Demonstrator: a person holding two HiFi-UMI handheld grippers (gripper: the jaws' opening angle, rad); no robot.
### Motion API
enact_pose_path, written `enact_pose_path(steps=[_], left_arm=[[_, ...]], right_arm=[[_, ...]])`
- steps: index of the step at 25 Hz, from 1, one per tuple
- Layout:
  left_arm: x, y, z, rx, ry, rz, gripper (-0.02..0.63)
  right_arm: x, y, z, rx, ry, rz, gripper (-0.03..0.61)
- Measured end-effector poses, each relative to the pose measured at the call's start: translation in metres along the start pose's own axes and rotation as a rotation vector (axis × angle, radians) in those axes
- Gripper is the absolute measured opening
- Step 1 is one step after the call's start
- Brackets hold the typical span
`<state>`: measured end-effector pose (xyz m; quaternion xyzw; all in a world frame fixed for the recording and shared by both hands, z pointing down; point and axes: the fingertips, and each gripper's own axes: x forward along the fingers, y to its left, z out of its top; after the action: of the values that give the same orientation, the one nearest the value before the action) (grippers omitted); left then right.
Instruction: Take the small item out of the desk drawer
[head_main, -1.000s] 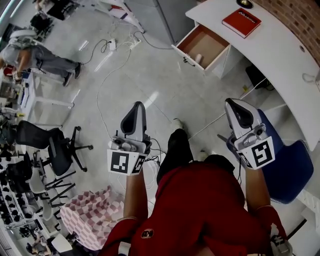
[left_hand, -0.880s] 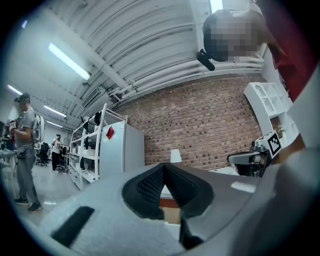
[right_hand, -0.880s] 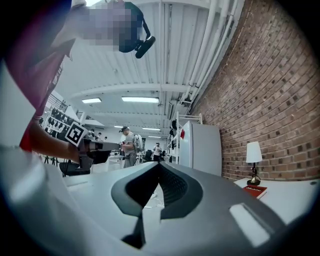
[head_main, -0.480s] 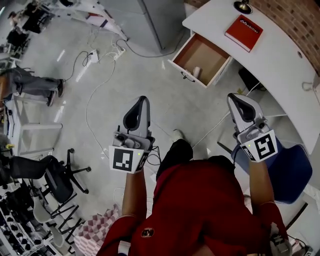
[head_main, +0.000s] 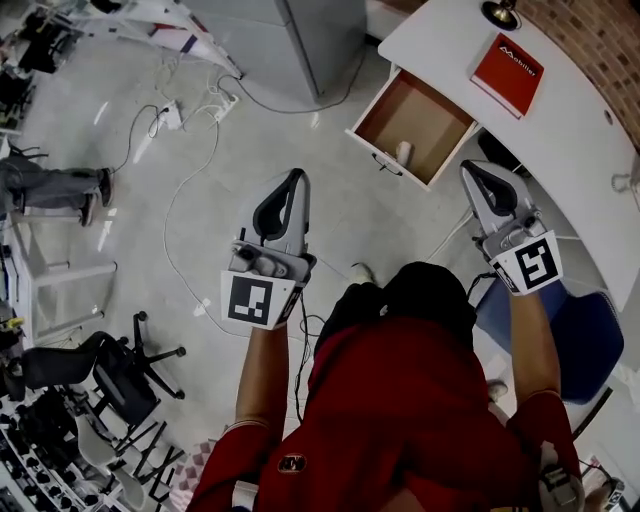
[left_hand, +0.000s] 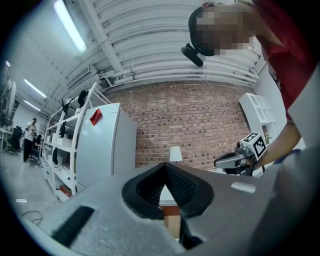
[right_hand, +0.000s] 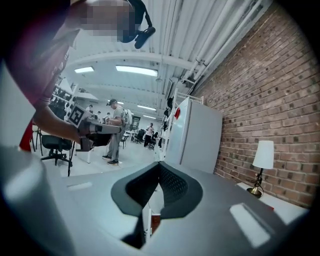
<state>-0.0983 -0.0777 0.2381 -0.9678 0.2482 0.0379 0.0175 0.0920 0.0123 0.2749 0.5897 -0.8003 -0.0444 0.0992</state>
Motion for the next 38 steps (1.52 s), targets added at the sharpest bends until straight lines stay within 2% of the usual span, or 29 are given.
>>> enact_pose_path(steps=[8,13,18,23,28,34,38], left_arm=[[0.06,0.027,-0.036,-0.034,0.009,0.022,0.003],[0.084,0.04,-0.054,-0.059,0.035,0.087,0.003],[0.111,0.049,-0.075,-0.071,0.056,0.16,0.003],[0.118,0.079,-0.081,-0.074,0.088,0.242,0.003],[0.125,0.091,-0.093,-0.081,0.093,0.312,0.004],[0.124,0.101,-0.112,-0.102,0.116,0.33,0.003],[0.114,0.11,-0.122,-0.109,0.134,0.345,0.003]], right_arm=[[0.068,-0.041,-0.053,-0.123,0.09,0.164,0.012],[0.107,-0.05,-0.103,-0.254,0.22,0.321,0.012],[0.141,-0.054,-0.16,-0.302,0.27,0.476,0.021],[0.179,-0.045,-0.204,-0.385,0.336,0.637,0.029],[0.19,-0.037,-0.258,-0.401,0.406,0.752,0.039],[0.193,-0.026,-0.323,-0.487,0.519,0.885,0.065],[0.194,-0.019,-0.359,-0.514,0.601,0.962,0.113]])
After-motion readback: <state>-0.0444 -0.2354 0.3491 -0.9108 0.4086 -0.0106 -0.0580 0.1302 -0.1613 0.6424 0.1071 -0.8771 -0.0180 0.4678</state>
